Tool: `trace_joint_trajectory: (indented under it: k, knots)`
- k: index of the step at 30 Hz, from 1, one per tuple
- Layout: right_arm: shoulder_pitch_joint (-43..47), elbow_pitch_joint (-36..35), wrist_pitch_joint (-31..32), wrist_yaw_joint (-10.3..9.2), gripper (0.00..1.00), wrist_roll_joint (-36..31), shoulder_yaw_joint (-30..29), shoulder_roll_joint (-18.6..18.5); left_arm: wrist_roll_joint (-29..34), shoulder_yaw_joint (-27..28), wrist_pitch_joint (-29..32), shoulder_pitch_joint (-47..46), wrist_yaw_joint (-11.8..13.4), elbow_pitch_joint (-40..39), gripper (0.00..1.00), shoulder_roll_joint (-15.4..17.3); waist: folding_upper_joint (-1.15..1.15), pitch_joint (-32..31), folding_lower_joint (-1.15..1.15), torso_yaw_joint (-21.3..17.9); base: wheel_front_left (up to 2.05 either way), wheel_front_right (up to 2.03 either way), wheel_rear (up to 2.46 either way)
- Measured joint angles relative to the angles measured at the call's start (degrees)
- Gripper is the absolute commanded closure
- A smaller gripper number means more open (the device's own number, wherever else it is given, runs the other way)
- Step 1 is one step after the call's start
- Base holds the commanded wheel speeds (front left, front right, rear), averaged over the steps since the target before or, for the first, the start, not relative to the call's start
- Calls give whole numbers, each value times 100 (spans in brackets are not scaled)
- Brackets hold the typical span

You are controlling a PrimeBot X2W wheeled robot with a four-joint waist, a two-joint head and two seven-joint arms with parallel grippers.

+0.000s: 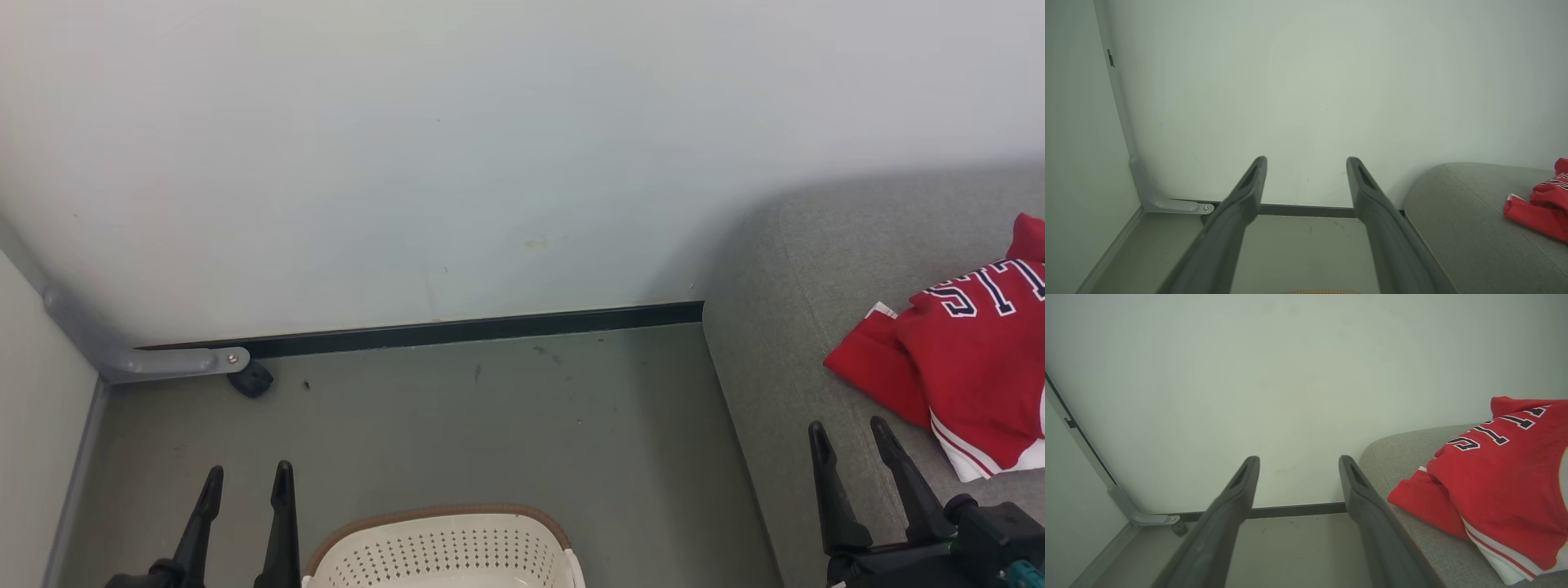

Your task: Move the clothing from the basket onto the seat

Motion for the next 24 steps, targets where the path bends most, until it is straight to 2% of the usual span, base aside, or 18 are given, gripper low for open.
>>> trace_joint_trajectory:
  k: [5, 6, 15, 24]
  knots:
    - [20, 14, 0, 43, 0, -38, -30, 46, 0, 5, 0, 1, -8, 2, 0, -8, 0, 5, 0, -1, 0, 0, 0]
    - [20, 19, 0, 55, 100, -44, -40, 59, 0, 7, 0, 1, -15, 3, 100, -9, 0, 6, 0, -1, 0, 0, 0]
    - [198, 316, 70, 91, 100, 98, -40, 266, -153, -26, 69, 92, -59, 308, 100, -159, 0, 4, 0, 0, 0, 0, 0]
    - [196, 381, 276, 218, 100, 679, -297, 386, -673, 147, 279, 86, -165, 399, 100, -235, 0, -42, 0, 19, 0, 0, 0]
